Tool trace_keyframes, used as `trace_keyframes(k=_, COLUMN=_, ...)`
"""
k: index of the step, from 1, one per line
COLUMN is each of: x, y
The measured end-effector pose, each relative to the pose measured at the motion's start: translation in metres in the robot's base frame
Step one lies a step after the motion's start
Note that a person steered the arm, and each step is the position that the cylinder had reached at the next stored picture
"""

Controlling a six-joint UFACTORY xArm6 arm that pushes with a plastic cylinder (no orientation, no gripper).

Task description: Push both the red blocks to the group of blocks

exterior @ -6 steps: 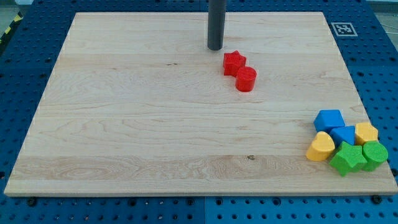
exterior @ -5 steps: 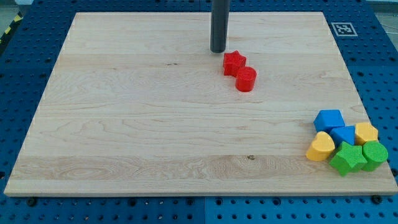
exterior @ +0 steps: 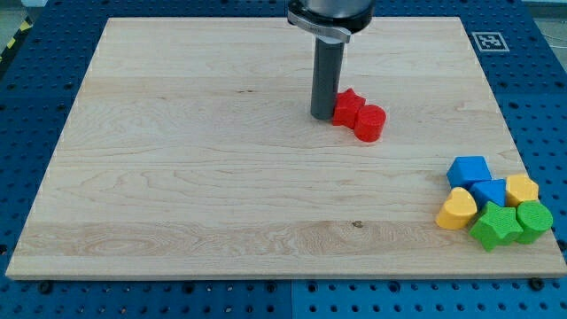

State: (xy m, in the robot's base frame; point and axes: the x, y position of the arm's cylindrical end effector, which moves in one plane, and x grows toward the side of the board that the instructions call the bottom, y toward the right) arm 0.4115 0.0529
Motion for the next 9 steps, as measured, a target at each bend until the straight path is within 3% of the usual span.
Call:
trace_keyframes(k=2, x=0.002, y=0.031)
trace_keyframes(k=4, x=-0.072, y=0.009)
trace_keyframes(k=7, x=-0.006, y=0.025)
trace_keyframes(k=9, x=-0.05, y=0.037)
